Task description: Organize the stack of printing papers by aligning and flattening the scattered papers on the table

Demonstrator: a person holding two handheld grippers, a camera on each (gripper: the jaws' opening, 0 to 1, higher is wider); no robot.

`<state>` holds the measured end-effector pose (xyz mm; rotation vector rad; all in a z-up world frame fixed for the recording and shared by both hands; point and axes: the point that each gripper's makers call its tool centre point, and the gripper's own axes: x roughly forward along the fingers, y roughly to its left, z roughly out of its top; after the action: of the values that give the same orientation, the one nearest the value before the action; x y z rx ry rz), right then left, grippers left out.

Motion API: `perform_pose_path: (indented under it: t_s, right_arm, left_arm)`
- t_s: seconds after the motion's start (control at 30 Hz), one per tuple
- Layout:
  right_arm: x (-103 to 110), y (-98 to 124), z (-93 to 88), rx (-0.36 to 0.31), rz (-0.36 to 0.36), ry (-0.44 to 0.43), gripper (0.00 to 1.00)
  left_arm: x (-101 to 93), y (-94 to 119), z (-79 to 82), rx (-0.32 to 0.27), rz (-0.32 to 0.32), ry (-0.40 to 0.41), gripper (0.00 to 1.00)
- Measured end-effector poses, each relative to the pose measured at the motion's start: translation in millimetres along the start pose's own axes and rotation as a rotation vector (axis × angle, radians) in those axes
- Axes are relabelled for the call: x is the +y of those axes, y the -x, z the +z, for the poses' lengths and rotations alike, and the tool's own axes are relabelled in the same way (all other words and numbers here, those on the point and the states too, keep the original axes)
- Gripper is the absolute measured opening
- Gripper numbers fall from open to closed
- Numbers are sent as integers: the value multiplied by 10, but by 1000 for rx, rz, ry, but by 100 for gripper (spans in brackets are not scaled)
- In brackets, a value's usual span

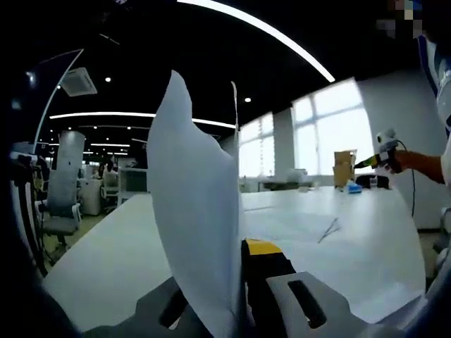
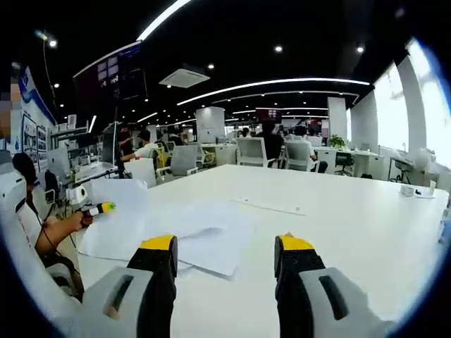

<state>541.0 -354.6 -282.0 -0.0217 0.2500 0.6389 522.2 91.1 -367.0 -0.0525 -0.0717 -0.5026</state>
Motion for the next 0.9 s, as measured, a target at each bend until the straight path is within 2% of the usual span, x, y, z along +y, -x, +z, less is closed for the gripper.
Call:
perform_pose_path:
  t_s: [0.3, 0.43, 0.6, 0.67, 0.77, 0.9]
  right_arm:
    - [28, -129, 47, 28, 29, -6, 52]
    - [54, -193, 35, 63, 36, 32, 52]
    - [93, -314, 75, 55, 53, 35, 52]
    - [123, -369, 51, 61, 63, 42, 55]
    - [127, -446, 14, 67, 59, 47, 63]
    - [101, -505, 1, 67, 52, 55, 67]
  left_arm:
    - [6, 5, 0, 1, 6, -12, 6]
    - [17, 17, 19, -8, 10, -12, 6]
    - [26, 27, 35, -16, 12, -8, 6]
    - [27, 23, 30, -14, 8, -5, 6]
    - [20, 22, 29, -13, 4, -3, 6]
    - [38, 24, 34, -14, 14, -5, 7]
